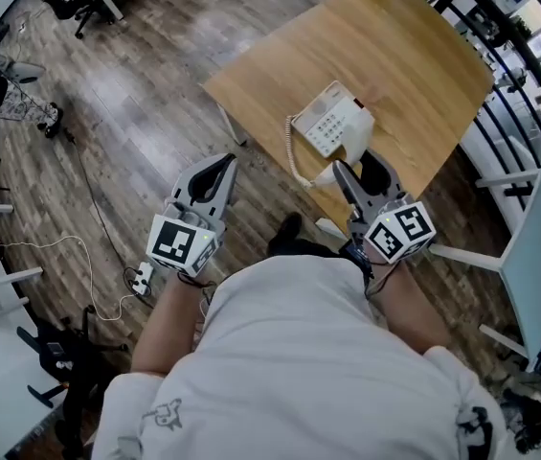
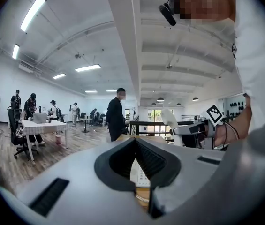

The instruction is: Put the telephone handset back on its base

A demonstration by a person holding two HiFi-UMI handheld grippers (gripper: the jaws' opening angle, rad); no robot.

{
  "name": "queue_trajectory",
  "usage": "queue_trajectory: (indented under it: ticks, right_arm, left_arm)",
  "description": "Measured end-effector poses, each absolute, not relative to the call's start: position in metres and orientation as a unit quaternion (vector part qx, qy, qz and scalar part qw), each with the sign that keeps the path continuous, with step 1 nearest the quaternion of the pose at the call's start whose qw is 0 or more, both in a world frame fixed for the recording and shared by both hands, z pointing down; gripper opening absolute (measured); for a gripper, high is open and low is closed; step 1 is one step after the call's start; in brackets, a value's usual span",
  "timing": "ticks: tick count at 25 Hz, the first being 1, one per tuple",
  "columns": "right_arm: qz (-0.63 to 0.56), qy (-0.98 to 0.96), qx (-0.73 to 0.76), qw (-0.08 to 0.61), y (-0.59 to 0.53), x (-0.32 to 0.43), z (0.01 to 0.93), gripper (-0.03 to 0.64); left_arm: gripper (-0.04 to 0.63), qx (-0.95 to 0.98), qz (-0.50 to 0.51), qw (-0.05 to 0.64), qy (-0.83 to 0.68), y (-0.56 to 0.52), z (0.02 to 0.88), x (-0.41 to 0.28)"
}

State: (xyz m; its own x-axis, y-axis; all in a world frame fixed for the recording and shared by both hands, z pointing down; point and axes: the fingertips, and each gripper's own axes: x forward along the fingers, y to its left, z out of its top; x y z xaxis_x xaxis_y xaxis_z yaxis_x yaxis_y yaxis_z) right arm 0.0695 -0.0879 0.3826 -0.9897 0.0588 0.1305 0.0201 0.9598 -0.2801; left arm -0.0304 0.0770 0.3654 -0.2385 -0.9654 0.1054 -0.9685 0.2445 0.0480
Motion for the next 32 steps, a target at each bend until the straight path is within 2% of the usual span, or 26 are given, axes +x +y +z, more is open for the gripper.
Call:
queue_trajectory:
  ticks: [16,23,32]
  right_arm:
    - [0.173,-0.982,0.041,0.064,-0.182,0.067,0.387,0.222]
    - [0.182,-0.976,0.101,0.06,-0.197,0.07,0.391,0.221]
    - [0.203,-0.956,0.2,0.067,-0.197,0.039,0.413,0.222]
  left_arm:
    - [0.006,0.705,0.033,0.052,-0.706,-0.088,0.358,-0.053]
    - [0.006,0.749,0.034,0.057,-0.659,-0.128,0.362,-0.063]
    - [0.006,0.812,0.037,0.064,-0.579,-0.163,0.374,-0.109]
